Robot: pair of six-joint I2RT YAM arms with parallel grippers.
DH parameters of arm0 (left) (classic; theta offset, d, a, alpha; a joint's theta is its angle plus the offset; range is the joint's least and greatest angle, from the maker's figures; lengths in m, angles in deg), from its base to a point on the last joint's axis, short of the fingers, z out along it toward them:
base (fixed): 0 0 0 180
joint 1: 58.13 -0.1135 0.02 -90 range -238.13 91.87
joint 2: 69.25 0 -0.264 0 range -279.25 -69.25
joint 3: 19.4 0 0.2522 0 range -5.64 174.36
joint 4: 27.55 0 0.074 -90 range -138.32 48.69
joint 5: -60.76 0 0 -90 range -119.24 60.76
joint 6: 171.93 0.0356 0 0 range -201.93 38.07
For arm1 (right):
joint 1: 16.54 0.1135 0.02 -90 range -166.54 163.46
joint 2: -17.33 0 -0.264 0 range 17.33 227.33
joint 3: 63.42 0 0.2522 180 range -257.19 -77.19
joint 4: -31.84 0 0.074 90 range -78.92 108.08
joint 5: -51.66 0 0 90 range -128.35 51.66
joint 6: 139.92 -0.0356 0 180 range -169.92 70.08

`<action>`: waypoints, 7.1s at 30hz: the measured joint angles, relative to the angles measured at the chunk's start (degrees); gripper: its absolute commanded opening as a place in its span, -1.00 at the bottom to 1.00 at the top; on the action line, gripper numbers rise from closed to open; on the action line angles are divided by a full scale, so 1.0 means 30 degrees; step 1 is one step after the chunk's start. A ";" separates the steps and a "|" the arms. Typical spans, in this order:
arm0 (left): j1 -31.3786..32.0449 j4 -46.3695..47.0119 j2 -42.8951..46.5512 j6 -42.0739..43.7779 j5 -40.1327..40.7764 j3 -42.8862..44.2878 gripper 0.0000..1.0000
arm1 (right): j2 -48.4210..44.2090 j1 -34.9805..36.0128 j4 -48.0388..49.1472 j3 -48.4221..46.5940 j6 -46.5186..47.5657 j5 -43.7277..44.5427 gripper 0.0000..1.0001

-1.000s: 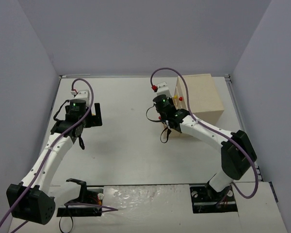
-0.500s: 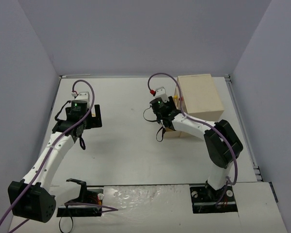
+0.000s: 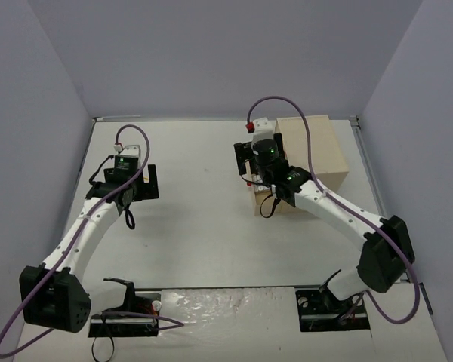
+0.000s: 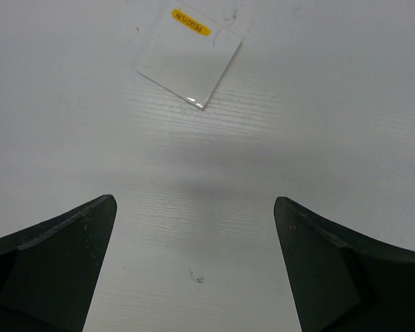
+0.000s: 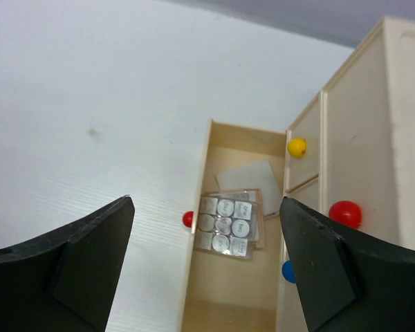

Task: Organize the makeup

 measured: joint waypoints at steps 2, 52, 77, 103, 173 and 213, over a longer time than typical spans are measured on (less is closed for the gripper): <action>-0.0139 -0.0031 -0.0687 0.0000 -0.0083 0.0022 0.94 | -0.1296 0.0000 0.0078 -0.0061 -0.0140 -0.1162 0.82; -0.3980 0.2071 -1.4844 0.7516 -0.6629 0.7568 0.44 | -0.4743 -0.0539 0.2758 0.5403 -0.1203 -1.2536 0.94; 0.2750 0.3180 -0.7843 0.5181 -0.8634 0.2992 -0.10 | -0.4367 -0.0776 0.1701 0.4479 -0.4385 -1.2188 0.86; 0.7666 0.5943 0.0287 0.6961 -1.0805 0.0542 -0.08 | -0.0278 -0.0168 0.0116 -0.0026 -0.8010 -1.4121 0.35; 0.2627 0.3013 0.1451 0.3840 -0.1886 0.0336 0.94 | 0.8630 0.0210 -0.2193 -0.4891 0.2455 0.8501 -0.73; 0.3829 0.3208 -0.1601 0.3334 -0.4182 0.0611 0.94 | -0.1347 -1.2634 -0.3760 -0.4504 -0.1946 -0.9304 1.00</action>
